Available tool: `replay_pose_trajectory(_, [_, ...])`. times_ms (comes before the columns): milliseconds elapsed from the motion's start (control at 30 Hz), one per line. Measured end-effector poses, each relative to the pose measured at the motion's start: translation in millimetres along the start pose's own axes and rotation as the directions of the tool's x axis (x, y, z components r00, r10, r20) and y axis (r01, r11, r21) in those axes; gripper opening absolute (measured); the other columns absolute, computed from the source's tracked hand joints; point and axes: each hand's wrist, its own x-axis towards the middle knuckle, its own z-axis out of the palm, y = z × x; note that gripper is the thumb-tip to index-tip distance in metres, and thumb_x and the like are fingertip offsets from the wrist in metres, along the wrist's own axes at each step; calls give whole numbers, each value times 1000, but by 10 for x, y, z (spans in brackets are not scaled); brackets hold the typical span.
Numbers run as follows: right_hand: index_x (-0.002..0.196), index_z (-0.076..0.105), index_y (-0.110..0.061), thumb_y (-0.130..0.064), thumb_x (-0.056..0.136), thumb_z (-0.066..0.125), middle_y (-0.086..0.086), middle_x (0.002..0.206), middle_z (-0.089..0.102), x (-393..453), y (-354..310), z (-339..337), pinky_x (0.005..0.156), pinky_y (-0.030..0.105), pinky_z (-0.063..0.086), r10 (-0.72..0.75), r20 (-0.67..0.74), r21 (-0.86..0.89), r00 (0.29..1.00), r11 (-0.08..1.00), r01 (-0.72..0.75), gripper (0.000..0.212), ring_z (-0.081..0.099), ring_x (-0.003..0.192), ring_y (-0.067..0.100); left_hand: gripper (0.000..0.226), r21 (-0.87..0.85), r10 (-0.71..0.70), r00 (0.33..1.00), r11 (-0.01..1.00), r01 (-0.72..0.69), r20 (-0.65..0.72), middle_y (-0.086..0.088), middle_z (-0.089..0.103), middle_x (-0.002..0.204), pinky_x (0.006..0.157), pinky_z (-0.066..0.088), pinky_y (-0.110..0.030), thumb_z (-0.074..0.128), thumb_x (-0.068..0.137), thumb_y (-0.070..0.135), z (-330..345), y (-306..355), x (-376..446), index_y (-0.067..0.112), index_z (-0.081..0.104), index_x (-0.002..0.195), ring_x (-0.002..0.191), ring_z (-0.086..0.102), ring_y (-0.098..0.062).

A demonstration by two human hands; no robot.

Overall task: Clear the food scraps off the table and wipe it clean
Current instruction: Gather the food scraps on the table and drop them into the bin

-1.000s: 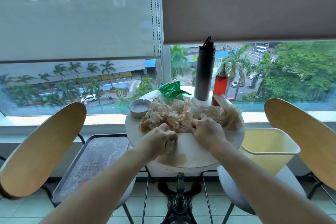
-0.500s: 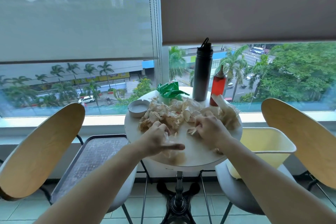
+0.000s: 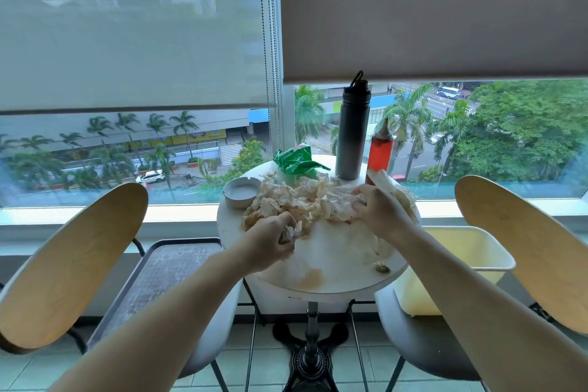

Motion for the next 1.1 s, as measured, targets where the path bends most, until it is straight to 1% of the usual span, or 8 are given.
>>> replay_pose_trajectory(100, [95,65,-13,-35,85,79,-1,82,61,-3,-37,-80,61,25,37,0,22,-28,1000,1000,1,28,56,77,16,23,-22,13,999,1000,-14,-36,-4,65,92,52,41,-9,69,92,20,-53,-3,24,13,59,112,64,58,-5])
replay_pose_trajectory(167, [76,58,-16,-29,83,80,-6,69,51,-1,-44,-104,54,21,31,-5,22,-58,1000,998,6,26,49,66,14,24,10,31,997,999,-31,-67,-1,63,93,57,38,-10,69,92,23,-71,-14,41,14,60,113,71,57,-13])
replay_pose_trajectory(267, [66,53,-15,-18,84,72,2,76,51,30,-16,-98,52,22,31,-26,3,-125,1000,992,26,26,46,64,15,23,17,31,995,999,-30,-94,2,60,94,62,36,-9,68,91,23,-89,-34,58,17,60,111,81,56,-15])
replay_pose_trajectory(567, [101,54,-18,-16,97,56,0,83,59,45,-11,-145,53,22,33,-14,-41,-28,999,1000,12,5,54,69,11,40,2,92,984,996,-93,-150,-1,64,92,66,41,-19,67,91,21,-187,-61,126,34,62,129,76,53,-13])
replay_pose_trajectory(733, [107,56,-25,-50,73,84,-11,88,55,6,-45,-369,60,21,38,-4,47,107,999,994,-1,51,54,76,6,19,-6,107,976,994,-110,-191,0,72,95,68,47,-18,69,90,28,-242,-25,229,25,71,109,79,63,-14])
replay_pose_trajectory(800, [95,53,-25,-44,66,91,-12,82,46,-34,-42,-467,56,18,32,-17,62,55,998,998,14,51,45,69,1,15,-17,106,973,994,-112,-204,-1,72,87,66,54,-27,69,91,35,-244,25,281,24,70,102,72,65,-15])
replay_pose_trajectory(933, [69,42,-25,-17,77,78,-4,74,46,-79,40,-597,56,29,32,-11,-4,-37,1000,999,11,38,47,68,20,30,-39,122,973,990,-132,-198,7,69,74,65,58,-35,57,90,58,-203,147,402,29,66,94,66,67,-11])
replay_pose_trajectory(1100, [92,49,-18,-15,87,65,-6,79,58,-171,152,-766,55,26,37,4,-124,-52,992,999,-10,17,53,71,20,26,-46,175,962,981,-188,-209,6,59,63,51,39,-27,62,95,44,-101,426,552,26,58,77,57,55,-5])
